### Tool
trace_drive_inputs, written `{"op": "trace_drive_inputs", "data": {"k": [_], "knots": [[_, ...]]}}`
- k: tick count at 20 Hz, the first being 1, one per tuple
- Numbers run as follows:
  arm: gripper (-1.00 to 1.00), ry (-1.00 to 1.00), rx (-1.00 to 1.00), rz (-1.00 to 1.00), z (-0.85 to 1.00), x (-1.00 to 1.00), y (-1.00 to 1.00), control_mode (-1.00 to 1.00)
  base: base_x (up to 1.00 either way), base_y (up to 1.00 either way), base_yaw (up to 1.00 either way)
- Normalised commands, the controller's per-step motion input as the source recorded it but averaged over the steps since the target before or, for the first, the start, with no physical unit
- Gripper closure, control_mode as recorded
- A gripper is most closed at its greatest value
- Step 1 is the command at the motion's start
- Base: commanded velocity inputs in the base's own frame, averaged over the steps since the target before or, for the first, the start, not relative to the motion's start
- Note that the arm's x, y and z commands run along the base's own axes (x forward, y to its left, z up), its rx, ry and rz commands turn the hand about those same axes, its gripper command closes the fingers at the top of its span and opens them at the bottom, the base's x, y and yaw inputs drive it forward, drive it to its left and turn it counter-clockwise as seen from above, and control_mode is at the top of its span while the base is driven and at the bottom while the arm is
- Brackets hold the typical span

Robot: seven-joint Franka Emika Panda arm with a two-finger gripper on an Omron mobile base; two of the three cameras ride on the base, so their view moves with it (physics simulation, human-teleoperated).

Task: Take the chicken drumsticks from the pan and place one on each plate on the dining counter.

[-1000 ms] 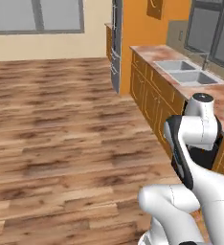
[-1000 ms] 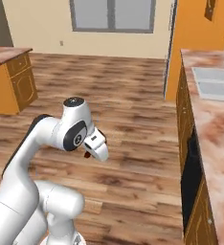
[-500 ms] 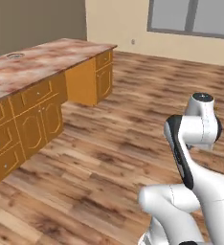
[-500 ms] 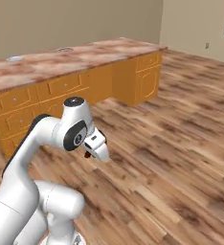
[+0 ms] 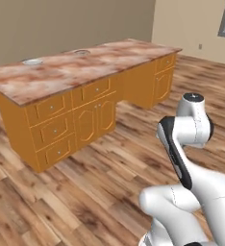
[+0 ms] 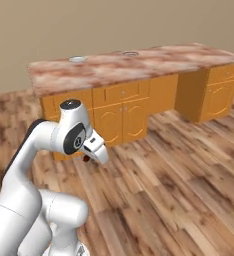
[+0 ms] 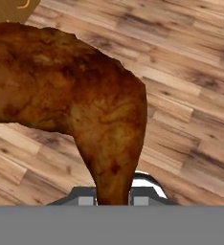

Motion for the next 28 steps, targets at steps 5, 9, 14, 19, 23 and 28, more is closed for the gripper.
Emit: {"op": "trace_drive_inputs", "data": {"k": [5, 9, 14, 19, 23, 28], "knots": [[1.00, 0.00, 0.00, 0.00, 0.00, 0.00, 0.00, 1.00, 0.53, 0.80, 0.02], [1.00, 0.00, 0.00, 0.00, 0.00, 0.00, 0.00, 1.00, 0.19, 1.00, 0.06], [1.00, 0.00, 0.00, 0.00, 0.00, 0.00, 0.00, 1.00, 0.25, 1.00, 0.01], [1.00, 0.00, 0.00, 0.00, 0.00, 0.00, 0.00, 1.00, 0.36, 1.00, 0.00], [1.00, 0.00, 0.00, 0.00, 0.00, 0.00, 0.00, 1.00, 0.44, 1.00, 0.00], [1.00, 0.00, 0.00, 0.00, 0.00, 0.00, 0.00, 1.00, 0.49, 1.00, 0.00]]}}
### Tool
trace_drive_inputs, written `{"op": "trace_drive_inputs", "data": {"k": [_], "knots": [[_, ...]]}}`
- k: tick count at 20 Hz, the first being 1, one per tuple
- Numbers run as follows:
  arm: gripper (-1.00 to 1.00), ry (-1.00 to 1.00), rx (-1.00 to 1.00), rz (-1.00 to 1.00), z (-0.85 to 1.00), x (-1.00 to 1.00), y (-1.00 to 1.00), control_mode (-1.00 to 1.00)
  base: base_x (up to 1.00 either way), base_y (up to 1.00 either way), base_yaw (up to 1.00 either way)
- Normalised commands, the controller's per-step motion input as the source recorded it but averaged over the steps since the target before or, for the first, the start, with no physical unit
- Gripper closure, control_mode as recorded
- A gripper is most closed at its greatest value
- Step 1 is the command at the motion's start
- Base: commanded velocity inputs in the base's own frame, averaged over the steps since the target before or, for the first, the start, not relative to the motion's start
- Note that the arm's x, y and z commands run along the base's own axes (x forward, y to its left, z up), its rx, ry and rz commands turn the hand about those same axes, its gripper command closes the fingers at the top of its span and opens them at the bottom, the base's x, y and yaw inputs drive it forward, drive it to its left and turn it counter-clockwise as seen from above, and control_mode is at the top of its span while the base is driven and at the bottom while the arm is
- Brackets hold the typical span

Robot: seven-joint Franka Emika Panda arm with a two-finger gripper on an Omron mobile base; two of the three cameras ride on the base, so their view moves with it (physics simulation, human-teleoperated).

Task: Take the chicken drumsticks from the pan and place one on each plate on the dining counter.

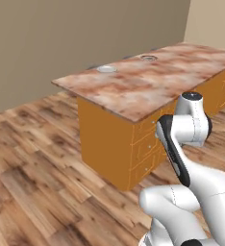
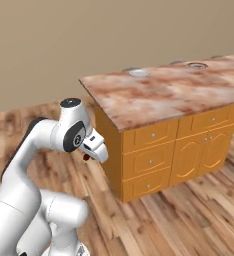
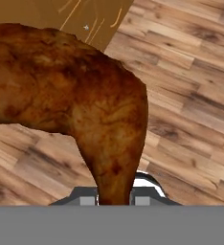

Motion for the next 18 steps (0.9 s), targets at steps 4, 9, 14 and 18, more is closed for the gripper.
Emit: {"op": "trace_drive_inputs", "data": {"k": [4, 9, 14, 18], "knots": [[1.00, 0.00, 0.00, 0.00, 0.00, 0.00, 0.00, 1.00, 0.59, 0.97, -0.02], [1.00, 0.00, 0.00, 0.00, 0.00, 0.00, 0.00, 1.00, 0.64, 0.95, -0.04], [1.00, 0.00, 0.00, 0.00, 0.00, 0.00, 0.00, 1.00, 0.69, 0.94, -0.01], [1.00, 0.00, 0.00, 0.00, 0.00, 0.00, 0.00, 1.00, 0.74, 0.92, 0.00]]}}
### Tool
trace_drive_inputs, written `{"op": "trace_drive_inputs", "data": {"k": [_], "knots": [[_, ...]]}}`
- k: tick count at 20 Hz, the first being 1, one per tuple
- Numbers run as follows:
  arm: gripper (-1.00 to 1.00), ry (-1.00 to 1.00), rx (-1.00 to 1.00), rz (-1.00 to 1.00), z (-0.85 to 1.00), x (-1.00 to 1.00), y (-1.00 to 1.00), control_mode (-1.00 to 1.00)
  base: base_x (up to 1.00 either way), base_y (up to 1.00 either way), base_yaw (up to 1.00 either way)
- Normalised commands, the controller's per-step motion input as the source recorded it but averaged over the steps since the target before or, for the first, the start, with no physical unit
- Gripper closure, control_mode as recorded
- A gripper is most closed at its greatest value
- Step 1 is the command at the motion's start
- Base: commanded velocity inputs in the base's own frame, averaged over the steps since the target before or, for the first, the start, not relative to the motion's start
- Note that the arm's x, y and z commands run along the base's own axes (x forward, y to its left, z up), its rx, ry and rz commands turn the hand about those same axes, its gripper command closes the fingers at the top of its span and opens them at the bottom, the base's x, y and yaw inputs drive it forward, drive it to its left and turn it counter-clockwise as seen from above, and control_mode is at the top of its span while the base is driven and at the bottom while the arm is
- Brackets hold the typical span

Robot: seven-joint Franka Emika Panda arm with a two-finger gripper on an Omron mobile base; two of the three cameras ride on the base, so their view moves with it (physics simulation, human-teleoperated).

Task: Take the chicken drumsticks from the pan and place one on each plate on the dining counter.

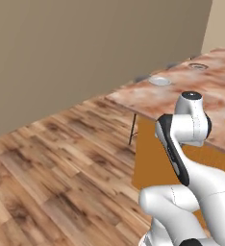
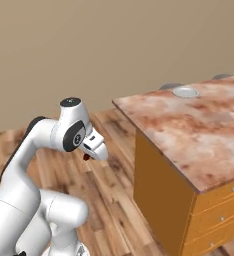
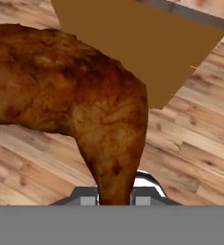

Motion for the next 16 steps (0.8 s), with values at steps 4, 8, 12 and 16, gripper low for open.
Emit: {"op": "trace_drive_inputs", "data": {"k": [4, 8, 12, 16], "knots": [[1.00, 0.00, 0.00, 0.00, 0.00, 0.00, 0.00, 1.00, 0.77, 0.89, -0.03], [1.00, 0.00, 0.00, 0.00, 0.00, 0.00, 0.00, 1.00, 0.78, 0.85, -0.09], [1.00, 0.00, 0.00, 0.00, 0.00, 0.00, 0.00, 1.00, 0.78, 0.83, -0.11], [1.00, 0.00, 0.00, 0.00, 0.00, 0.00, 0.00, 1.00, 0.81, 0.78, -0.16]]}}
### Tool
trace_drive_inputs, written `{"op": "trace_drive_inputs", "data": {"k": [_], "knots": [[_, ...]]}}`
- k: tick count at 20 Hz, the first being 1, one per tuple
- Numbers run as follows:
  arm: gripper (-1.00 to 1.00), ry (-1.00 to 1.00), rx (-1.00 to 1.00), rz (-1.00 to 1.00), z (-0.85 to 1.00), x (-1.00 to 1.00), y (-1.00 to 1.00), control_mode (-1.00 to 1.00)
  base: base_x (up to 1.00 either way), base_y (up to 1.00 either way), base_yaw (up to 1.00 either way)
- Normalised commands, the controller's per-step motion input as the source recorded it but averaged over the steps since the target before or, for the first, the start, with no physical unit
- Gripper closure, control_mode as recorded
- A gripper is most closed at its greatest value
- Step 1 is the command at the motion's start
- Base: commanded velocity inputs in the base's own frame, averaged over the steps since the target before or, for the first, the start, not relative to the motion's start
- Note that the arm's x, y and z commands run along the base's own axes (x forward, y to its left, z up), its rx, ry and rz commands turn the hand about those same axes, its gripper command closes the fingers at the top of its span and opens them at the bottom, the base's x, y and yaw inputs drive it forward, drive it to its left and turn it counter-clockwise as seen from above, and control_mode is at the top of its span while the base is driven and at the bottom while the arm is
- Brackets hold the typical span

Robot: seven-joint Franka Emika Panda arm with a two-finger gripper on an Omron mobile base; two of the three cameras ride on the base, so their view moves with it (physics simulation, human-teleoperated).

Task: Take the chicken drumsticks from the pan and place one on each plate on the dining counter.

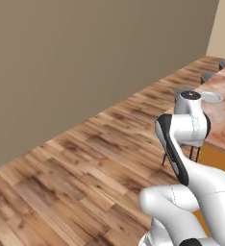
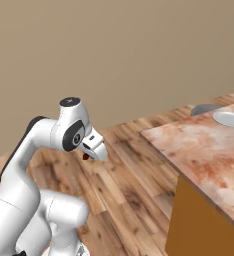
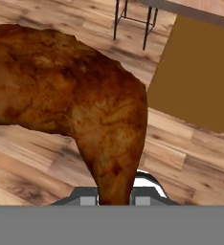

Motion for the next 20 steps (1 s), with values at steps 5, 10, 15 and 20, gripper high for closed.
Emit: {"op": "trace_drive_inputs", "data": {"k": [5, 10, 15, 20], "knots": [[1.00, 0.00, 0.00, 0.00, 0.00, 0.00, 0.00, 1.00, 0.83, 0.69, -0.27], [1.00, 0.00, 0.00, 0.00, 0.00, 0.00, 0.00, 1.00, 0.78, 0.61, -0.43], [1.00, 0.00, 0.00, 0.00, 0.00, 0.00, 0.00, 1.00, 0.72, 0.58, -0.54], [1.00, 0.00, 0.00, 0.00, 0.00, 0.00, 0.00, 1.00, 0.71, 0.57, -0.56]]}}
